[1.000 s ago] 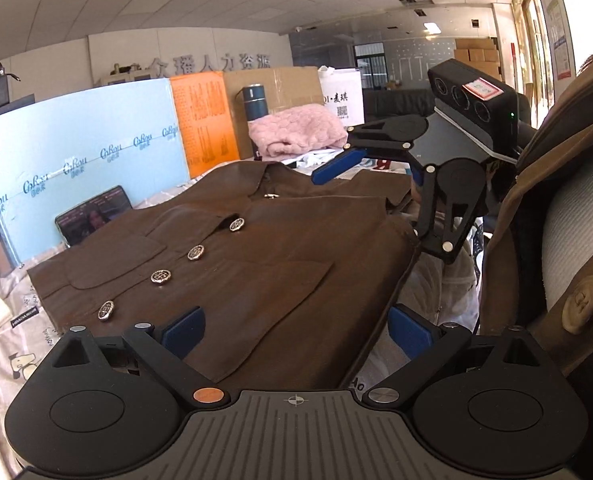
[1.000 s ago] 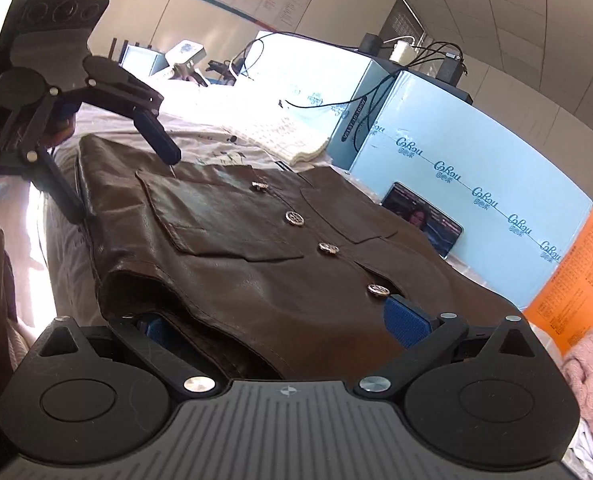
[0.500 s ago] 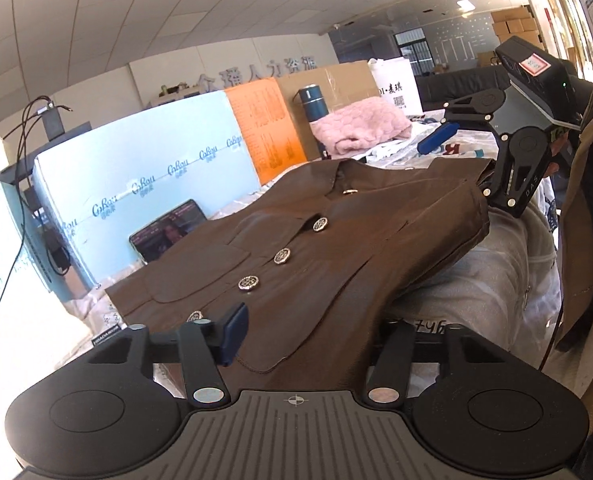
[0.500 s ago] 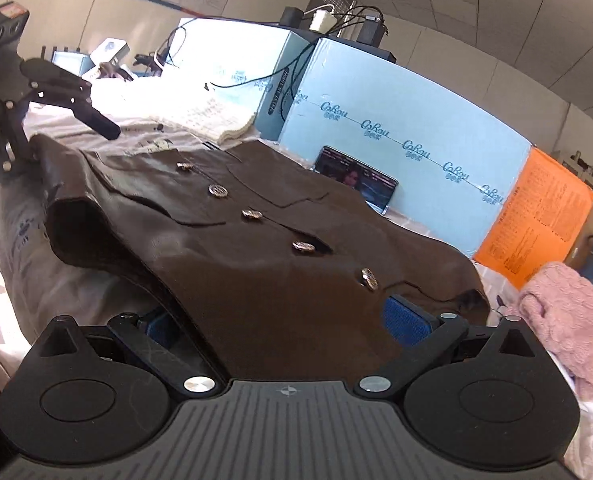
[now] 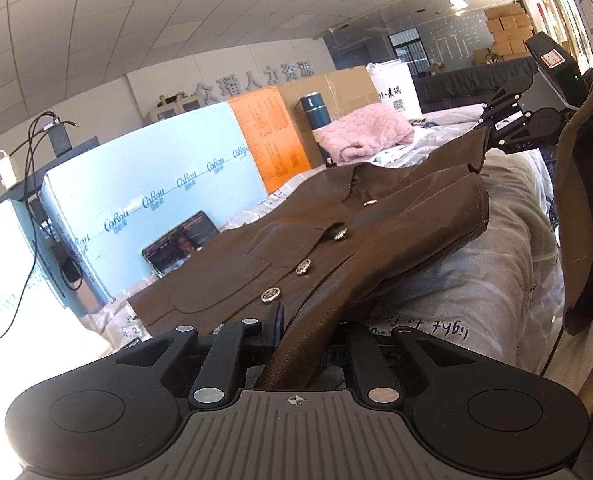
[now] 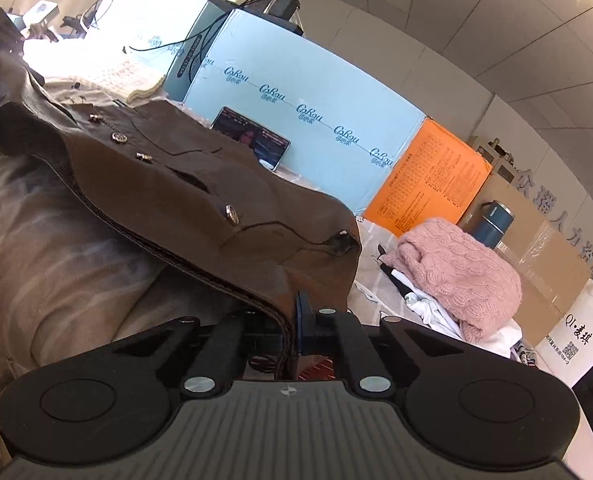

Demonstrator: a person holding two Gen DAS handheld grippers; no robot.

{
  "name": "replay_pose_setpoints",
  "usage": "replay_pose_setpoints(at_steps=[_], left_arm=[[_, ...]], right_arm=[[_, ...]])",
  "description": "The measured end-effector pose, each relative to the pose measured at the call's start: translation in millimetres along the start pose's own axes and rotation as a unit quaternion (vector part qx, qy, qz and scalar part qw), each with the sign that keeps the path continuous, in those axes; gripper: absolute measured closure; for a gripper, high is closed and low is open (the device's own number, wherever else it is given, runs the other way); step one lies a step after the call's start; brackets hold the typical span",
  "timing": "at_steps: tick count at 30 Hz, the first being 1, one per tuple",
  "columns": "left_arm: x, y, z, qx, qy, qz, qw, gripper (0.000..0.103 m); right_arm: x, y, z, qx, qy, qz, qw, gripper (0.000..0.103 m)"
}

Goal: Fold clothes
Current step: 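Lift the vest with both grippers and fold it over toward the collar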

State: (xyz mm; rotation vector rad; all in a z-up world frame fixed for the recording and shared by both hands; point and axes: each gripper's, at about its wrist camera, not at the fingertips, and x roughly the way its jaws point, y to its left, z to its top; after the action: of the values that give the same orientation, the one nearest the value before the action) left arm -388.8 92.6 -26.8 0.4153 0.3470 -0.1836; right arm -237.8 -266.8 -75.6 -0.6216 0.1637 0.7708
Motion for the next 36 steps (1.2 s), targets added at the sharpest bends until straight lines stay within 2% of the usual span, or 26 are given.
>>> replay_pose_setpoints(at_steps=[3,6,10,14,20,24,28,30,32,34,36], left_arm=[[6,11,8,0.018,-0.003,0.002,0.9998,0.092],[17,26,23,0.053,-0.011,0.011,0.9985,0.092],[32,57,46,0.082,-0.035,0.027,0.9956,0.092],[64,99,63,0.078,-0.041,0.025,0.9958,0.092],[128,150,63,0.052,0.021,-0.015,0.9983,0.092],[171,180,47,0.01,0.057,-0.055,0.9968,0.092],[200,198,25,-0.032,0.078,-0.083,0.993,0.084],[210,206,13,-0.055,0.083,-0.086,0.9912,0.076],[215,216,2,-0.09,0.083,-0.083,0.989,0.052],[214,229,-9,-0.144,0.07,-0.085,0.9834,0.032],[209,242,-22,-0.2,0.049,-0.095,0.9739,0.026]], right_arm=[[-7,-11,10,0.019,-0.027,0.001,0.999,0.098],[4,-21,22,0.004,-0.043,-0.008,0.999,0.098],[26,-43,45,-0.009,-0.08,-0.019,0.997,0.098],[63,-66,69,-0.001,-0.113,-0.02,0.993,0.098],[146,-87,90,0.002,-0.082,0.012,0.997,0.098],[195,-93,88,0.006,-0.034,0.043,0.998,0.098],[225,-95,79,0.013,0.001,0.068,0.998,0.098],[234,-92,76,0.015,0.008,0.075,0.997,0.098],[239,-91,73,0.021,0.01,0.081,0.996,0.097],[244,-94,69,0.038,0.01,0.087,0.995,0.096],[248,-100,65,0.063,0.008,0.094,0.994,0.095]])
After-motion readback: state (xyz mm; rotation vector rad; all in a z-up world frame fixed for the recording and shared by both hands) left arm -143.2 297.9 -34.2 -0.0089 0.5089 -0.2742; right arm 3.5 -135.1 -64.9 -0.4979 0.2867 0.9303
